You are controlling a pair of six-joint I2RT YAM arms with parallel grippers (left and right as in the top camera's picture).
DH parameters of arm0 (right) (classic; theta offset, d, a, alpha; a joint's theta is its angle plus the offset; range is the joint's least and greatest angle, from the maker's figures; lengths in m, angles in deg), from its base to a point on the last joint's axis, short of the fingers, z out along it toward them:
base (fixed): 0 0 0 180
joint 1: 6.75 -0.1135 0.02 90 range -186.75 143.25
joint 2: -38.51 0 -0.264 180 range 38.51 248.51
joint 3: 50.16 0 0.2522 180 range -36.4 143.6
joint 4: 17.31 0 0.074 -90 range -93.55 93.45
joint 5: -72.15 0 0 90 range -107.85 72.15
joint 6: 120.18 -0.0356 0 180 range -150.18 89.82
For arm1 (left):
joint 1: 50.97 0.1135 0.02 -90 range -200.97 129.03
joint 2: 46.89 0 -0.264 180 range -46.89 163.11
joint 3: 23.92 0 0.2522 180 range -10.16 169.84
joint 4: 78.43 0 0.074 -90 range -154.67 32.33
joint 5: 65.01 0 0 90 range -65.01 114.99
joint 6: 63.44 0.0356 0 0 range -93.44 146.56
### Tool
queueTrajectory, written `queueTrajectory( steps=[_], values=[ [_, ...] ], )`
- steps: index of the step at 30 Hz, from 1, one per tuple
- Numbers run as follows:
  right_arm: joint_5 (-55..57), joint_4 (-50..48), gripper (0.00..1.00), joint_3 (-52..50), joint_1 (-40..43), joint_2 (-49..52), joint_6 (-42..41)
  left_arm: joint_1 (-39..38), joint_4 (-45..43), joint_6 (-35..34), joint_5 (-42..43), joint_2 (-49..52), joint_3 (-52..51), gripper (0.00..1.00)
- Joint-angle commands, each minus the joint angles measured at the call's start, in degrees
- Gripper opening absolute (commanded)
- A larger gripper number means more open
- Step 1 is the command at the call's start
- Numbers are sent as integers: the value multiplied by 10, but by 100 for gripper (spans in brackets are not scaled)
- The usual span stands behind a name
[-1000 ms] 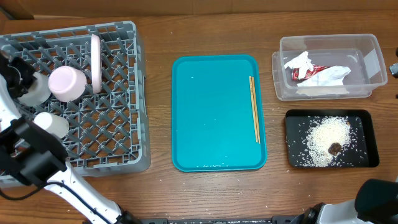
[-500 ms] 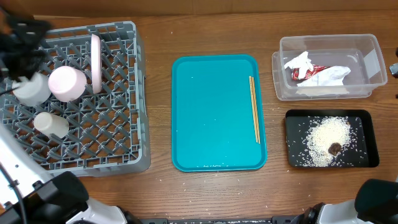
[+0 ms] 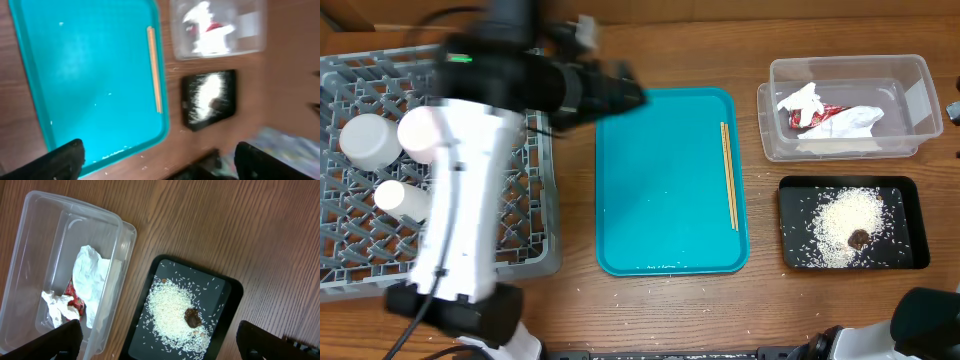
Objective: Sort waste into correct bins and load items into the dishwasher
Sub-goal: 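Lift the left gripper out of the rack toward the teal tray, then lower the left gripper onto the chopsticks and grasp one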
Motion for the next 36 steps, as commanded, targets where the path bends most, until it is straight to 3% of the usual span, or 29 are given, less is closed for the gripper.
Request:
queueTrajectory(
  steps=[1, 6, 14, 23, 36],
  values=[
    [6, -1, 100, 11, 1, -1, 2, -101, -23, -166, -249, 35, 0, 91],
    [6, -1, 100, 11, 1, -1, 2, -211, -81, -265, -354, 110, 0, 77],
    [6, -1, 100, 11, 1, -1, 2, -291, -200, -298, -370, 255, 0, 56],
    [6, -1, 100, 11, 1, -1, 2, -306, -239, -299, -389, 357, 0, 53],
    [6, -1, 100, 11, 1, -1, 2, -305, -240, -300, -396, 400, 0, 49]
  ],
)
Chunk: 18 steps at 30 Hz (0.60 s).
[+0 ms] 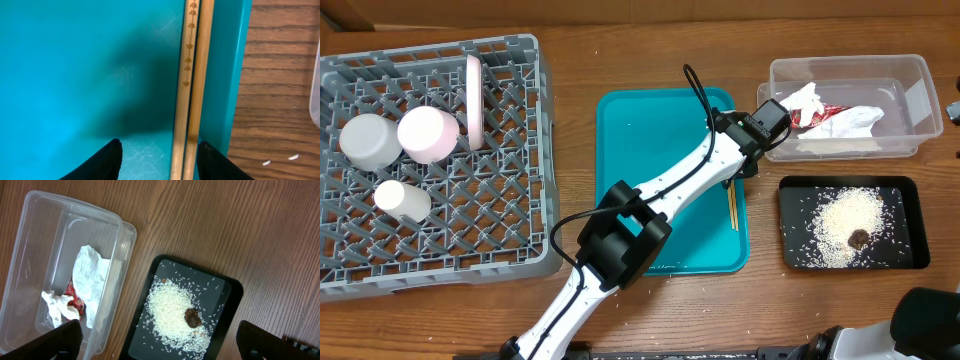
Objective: Sort waste into correct bins and load items into the dishwasher
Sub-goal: 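Lower the left gripper onto the chopsticks and grasp one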
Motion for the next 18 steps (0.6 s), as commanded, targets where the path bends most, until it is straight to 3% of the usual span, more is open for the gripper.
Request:
queueTrajectory(
  steps=[1, 18],
  values=[
    [6, -2, 100, 11, 1, -1, 2, 0, -2, -11, -20, 11, 1, 47],
    [6, -2, 100, 11, 1, -1, 2, 0, 2, -11, -43, 14, -5, 45]
  ],
)
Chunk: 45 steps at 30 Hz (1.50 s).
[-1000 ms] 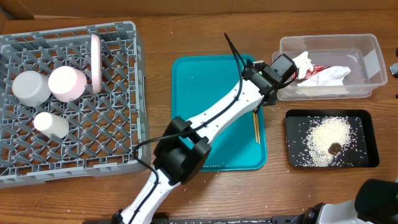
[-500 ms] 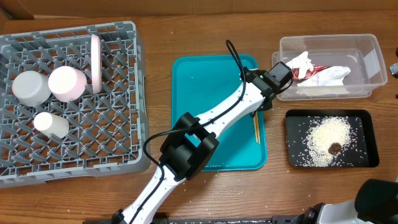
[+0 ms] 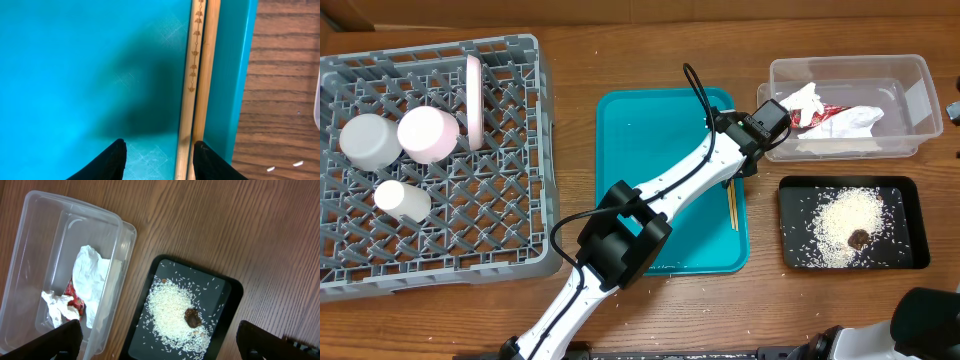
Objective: Sort waste into correct bins and load items into the dishwasher
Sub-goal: 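Lower the left gripper onto the chopsticks and grasp one, then carry the chopstick left and insert it at the rack's right edge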
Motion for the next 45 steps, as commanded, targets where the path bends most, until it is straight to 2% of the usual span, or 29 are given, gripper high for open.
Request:
queueTrajectory(
  steps=[1, 13, 23, 25, 27, 29, 32, 35, 40, 45],
  values=[
    [6, -2, 100, 11, 1, -1, 2, 0, -2, -10, -30, 14, -7, 45],
    [6, -2, 100, 11, 1, -1, 2, 0, -18, -10, -29, 14, -37, 46],
    [6, -2, 100, 11, 1, -1, 2, 0, -26, -10, -24, 14, -37, 36],
    [6, -2, 100, 11, 1, -1, 2, 0, -22, -9, -25, 14, -39, 31],
    [6, -2, 100, 11, 1, -1, 2, 0, -22, -10, -24, 14, -48, 22],
    [6, -2, 100, 11, 1, -1, 2, 0, -22, -9, -16, 14, -61, 4],
    [6, -2, 100, 11, 1, -1, 2, 1, -2, -5, 6, 14, -66, 4],
    [6, -2, 100, 11, 1, -1, 2, 8, 24, 20, 6, 4, -57, 4],
    [6, -2, 100, 11, 1, -1, 2, 46, 137, 99, 0, -48, 32, 4],
    [6, -2, 100, 11, 1, -1, 2, 101, 209, 203, -71, -108, 80, 4]
  ],
)
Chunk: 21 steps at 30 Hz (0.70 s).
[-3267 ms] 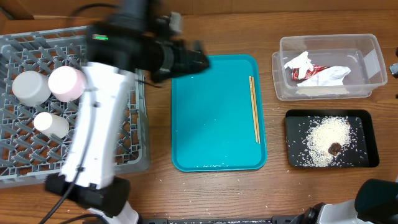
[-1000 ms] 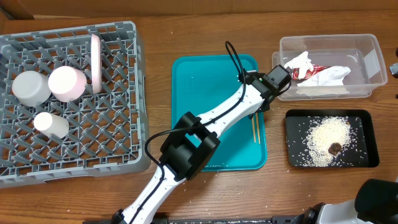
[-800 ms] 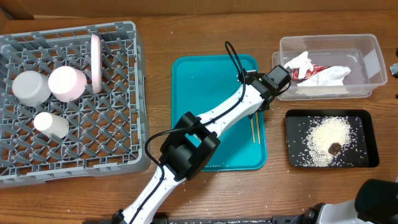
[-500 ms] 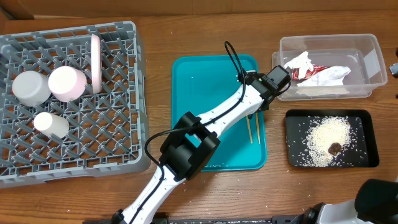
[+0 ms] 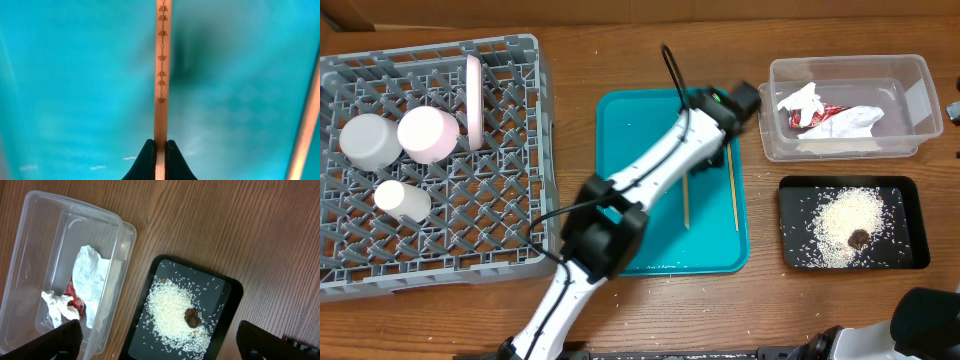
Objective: Sort waste into correct bins and load items into the dishwasher
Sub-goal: 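Carry the chopstick left and insert it at the rack's right edge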
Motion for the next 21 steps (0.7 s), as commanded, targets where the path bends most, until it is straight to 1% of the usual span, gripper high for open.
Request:
queueTrajectory(
  steps=[1, 5, 9, 11, 13, 14, 16, 17, 21],
  values=[
    [6, -1, 100, 11, 0, -1, 2, 50, 34, 105, -63, -84, 37, 4],
    [6, -1, 100, 11, 1, -1, 2, 109, 75, 146, -72, -108, 37, 4],
    [6, -1, 100, 11, 1, -1, 2, 180, 106, 157, -73, -111, 37, 4],
    [6, -1, 100, 11, 0, -1, 2, 231, 110, 161, -72, -110, 36, 4],
    [6, -1, 100, 11, 0, -1, 2, 264, 104, 171, -67, -110, 34, 4],
    [6, -1, 100, 11, 0, -1, 2, 278, 97, 189, -60, -110, 33, 4],
    [6, -1, 100, 11, 1, -1, 2, 304, 78, 252, -36, -110, 32, 4],
    [6, -1, 100, 11, 1, -1, 2, 313, 72, 271, -32, -110, 32, 4],
    [6, -1, 100, 11, 1, -1, 2, 348, 54, 286, -18, -110, 32, 4]
  ],
)
